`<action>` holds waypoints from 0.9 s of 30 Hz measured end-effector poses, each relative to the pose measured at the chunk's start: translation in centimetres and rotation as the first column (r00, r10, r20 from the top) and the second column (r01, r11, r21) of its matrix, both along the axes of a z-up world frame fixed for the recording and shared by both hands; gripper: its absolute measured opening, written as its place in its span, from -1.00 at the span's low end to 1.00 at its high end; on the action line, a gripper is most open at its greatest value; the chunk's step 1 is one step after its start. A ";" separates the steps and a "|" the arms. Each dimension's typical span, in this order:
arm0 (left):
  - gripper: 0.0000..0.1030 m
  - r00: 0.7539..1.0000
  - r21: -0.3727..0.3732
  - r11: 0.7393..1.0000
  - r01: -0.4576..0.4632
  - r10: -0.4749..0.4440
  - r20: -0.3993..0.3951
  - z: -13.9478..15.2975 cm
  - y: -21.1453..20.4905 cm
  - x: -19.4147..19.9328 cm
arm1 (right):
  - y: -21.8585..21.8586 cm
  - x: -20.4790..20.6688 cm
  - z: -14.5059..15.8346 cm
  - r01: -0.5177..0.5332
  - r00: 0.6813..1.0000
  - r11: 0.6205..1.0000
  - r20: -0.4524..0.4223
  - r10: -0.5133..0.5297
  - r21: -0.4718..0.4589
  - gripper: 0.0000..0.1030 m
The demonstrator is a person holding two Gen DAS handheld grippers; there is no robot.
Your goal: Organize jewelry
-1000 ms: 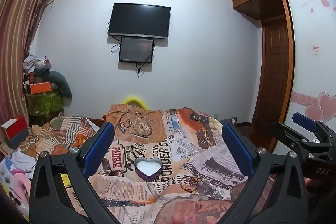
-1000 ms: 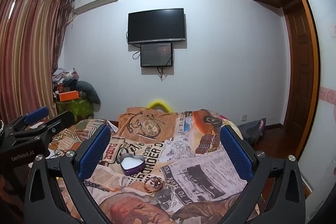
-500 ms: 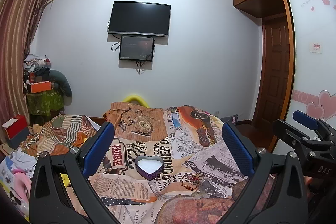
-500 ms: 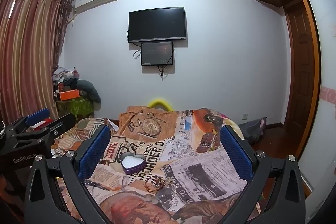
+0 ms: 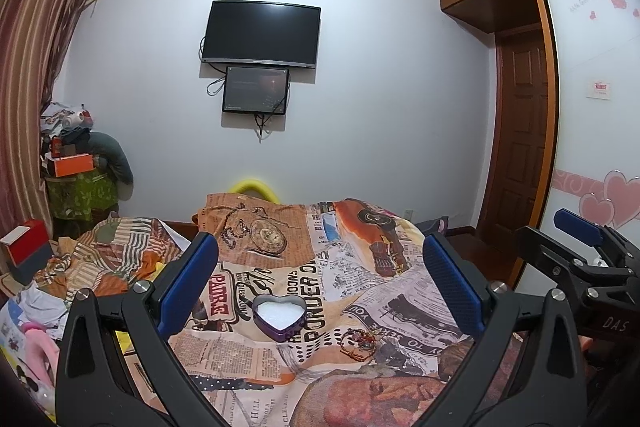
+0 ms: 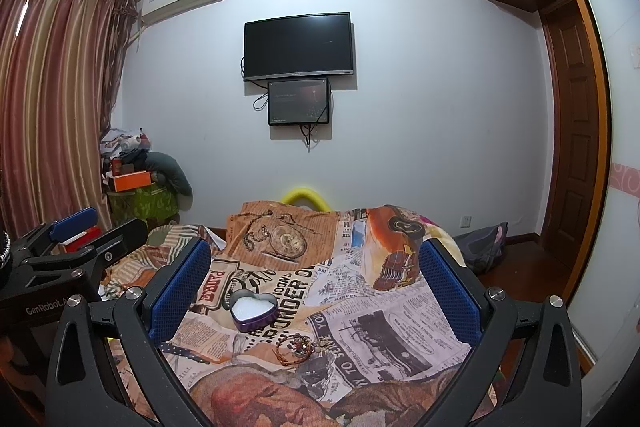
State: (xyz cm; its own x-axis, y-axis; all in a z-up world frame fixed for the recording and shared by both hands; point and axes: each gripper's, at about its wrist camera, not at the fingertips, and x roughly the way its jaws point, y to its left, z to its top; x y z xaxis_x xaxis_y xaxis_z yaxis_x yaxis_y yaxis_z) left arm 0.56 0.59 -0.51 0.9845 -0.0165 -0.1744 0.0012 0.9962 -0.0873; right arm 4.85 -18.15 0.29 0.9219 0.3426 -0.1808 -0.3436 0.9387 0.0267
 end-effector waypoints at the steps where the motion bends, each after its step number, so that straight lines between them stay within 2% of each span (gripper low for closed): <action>1: 0.99 1.000 0.000 1.000 0.000 0.000 0.000 0.0 0.0 0.0 | 0.1 0.0 0.0 0.000 1.000 1.000 0.000 0.000 0.000 1.00; 27: 0.99 1.000 0.000 1.000 0.000 0.000 -0.001 0.0 -0.1 0.0 | 0.1 0.1 -0.3 0.003 1.000 1.000 0.003 -0.003 -0.001 1.00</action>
State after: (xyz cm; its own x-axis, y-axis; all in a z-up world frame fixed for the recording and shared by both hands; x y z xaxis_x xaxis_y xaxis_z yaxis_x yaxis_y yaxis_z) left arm 0.56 0.49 -0.54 0.9844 -0.0165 -0.1750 0.0012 0.9962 -0.0871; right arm 4.92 -18.00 0.02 0.9235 0.3397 -0.1783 -0.3409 0.9398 0.0249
